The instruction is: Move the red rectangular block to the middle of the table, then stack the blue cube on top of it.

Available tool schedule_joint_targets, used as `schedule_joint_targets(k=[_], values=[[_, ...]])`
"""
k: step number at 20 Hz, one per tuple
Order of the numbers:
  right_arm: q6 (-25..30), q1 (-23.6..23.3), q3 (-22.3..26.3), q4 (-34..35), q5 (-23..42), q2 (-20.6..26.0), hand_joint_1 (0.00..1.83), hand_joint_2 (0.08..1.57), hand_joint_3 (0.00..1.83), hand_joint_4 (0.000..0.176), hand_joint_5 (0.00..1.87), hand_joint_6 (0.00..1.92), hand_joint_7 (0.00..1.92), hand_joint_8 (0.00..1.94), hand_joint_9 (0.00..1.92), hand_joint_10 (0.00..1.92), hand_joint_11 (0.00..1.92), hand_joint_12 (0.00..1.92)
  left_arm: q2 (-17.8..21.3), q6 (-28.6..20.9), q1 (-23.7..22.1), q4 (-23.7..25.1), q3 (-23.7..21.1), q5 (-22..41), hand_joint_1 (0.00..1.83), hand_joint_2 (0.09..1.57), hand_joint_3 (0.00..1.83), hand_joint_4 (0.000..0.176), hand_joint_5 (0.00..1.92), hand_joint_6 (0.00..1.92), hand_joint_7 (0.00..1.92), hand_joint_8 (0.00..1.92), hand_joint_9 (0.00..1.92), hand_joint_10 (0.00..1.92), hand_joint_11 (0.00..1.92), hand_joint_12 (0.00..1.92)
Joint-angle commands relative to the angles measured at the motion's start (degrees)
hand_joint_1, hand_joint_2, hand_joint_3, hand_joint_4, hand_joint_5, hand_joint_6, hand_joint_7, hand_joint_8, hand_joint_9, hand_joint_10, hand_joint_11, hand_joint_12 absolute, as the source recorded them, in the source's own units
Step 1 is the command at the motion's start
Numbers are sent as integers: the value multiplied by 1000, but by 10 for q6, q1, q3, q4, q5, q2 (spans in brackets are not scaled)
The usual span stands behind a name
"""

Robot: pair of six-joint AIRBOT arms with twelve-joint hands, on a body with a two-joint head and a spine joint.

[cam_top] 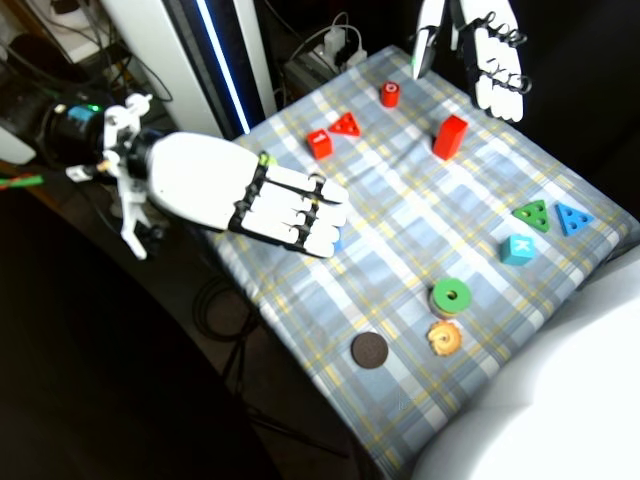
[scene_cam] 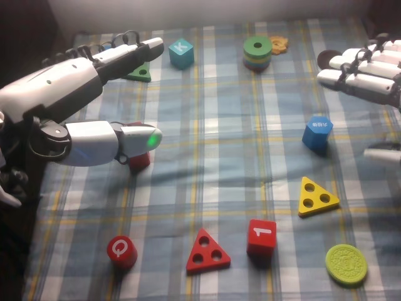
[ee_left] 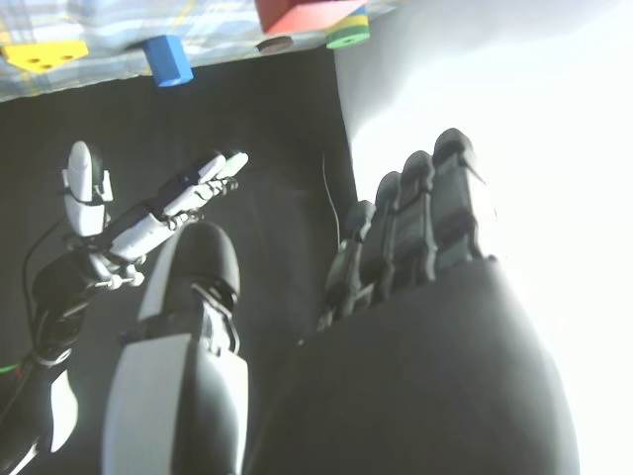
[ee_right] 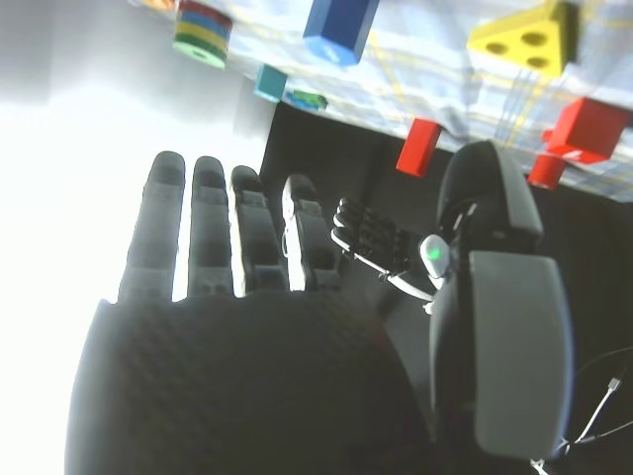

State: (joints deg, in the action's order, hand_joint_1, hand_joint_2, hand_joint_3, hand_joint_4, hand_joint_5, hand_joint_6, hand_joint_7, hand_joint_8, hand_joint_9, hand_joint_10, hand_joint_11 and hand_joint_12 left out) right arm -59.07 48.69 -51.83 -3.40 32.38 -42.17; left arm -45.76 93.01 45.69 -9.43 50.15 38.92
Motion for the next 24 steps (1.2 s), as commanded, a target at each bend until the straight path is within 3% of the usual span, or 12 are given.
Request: schedule_joint_targets(k=[1, 4, 5, 8, 10, 11, 12, 13, 14, 16, 18, 24], values=[[-3, -11, -3, 5, 62, -3, 382, 1285, 3, 0, 0, 0, 0, 0, 0, 0, 0, 25, 3, 2, -8, 6, -2, 44, 702, 1131, 1, 25, 41, 0, 1, 0, 14, 11, 0, 962], [-5, -15, -8, 5, 62, -11, 367, 1279, 0, 0, 0, 0, 0, 0, 0, 0, 0, 0, 5, 22, -11, 8, -4, 33, 671, 1125, 1, 21, 10, 12, 0, 0, 0, 0, 0, 81], [-5, -17, -9, 5, 62, -13, 400, 1264, 0, 0, 0, 0, 0, 0, 0, 0, 0, 0, 4, 34, -13, 5, -6, 33, 679, 1114, 0, 31, 1, 3, 0, 0, 0, 0, 0, 15], [-5, -23, -13, 6, 62, -18, 380, 1262, 0, 0, 0, 0, 0, 0, 0, 0, 14, 10, 3, 73, -18, -7, -13, 29, 733, 1069, 0, 12, 26, 9, 0, 0, 0, 0, 0, 0], [-5, -25, -14, 7, 62, -18, 395, 1259, 0, 0, 0, 0, 0, 0, 0, 0, 8, 11, 5, 76, -18, -18, -12, 25, 840, 1013, 0, 12, 60, 7, 60, 8, 1, 0, 0, 0], [-5, -26, -14, 9, 63, -18, 361, 1270, 1, 0, 0, 0, 0, 0, 0, 0, 1, 1, 4, 77, -18, -24, -9, 21, 836, 1014, 0, 27, 71, 8, 102, 19, 21, 8, 0, 0], [-5, -26, -14, 11, 63, -18, 402, 1264, 0, 0, 0, 0, 0, 0, 0, 0, 4, 2, 3, 81, -18, -31, -7, 17, 858, 1007, 0, 18, 122, 9, 177, 16, 67, 20, 0, 0], [-5, -26, -14, 12, 64, -18, 399, 1261, 0, 0, 0, 0, 0, 0, 0, 0, 0, 0, 0, 103, -18, -48, -5, 11, 851, 1009, 0, 0, 158, 6, 238, 10, 108, 26, 16, 15], [-5, -26, -14, 15, 66, -18, 399, 1266, 0, 0, 0, 0, 0, 0, 0, 0, 0, 0, -6, 132, -19, -65, -3, 7, 870, 1007, 0, 0, 209, 8, 303, 10, 157, 7, 2, 183], [-5, -26, -14, 17, 68, -18, 396, 1273, 3, 0, 0, 0, 0, 0, 0, 0, 0, 0, -19, 198, -19, -111, -1, 3, 875, 1005, 0, 0, 305, 3, 409, 3, 274, 21, 0, 727], [-5, -26, -14, 19, 69, -18, 351, 1279, 5, 0, 0, 0, 0, 0, 0, 0, 0, 0, -29, 209, -19, -133, 11, -4, 871, 992, 0, 0, 348, 5, 451, 4, 351, 26, 0, 965], [-5, -26, -14, 23, 70, -18, 334, 1282, 2, 2, 0, 0, 0, 0, 0, 0, 0, 0, -66, 254, -19, -210, 51, -26, 834, 1031, 3, 0, 388, 3, 479, 3, 397, 11, 0, 1187]])
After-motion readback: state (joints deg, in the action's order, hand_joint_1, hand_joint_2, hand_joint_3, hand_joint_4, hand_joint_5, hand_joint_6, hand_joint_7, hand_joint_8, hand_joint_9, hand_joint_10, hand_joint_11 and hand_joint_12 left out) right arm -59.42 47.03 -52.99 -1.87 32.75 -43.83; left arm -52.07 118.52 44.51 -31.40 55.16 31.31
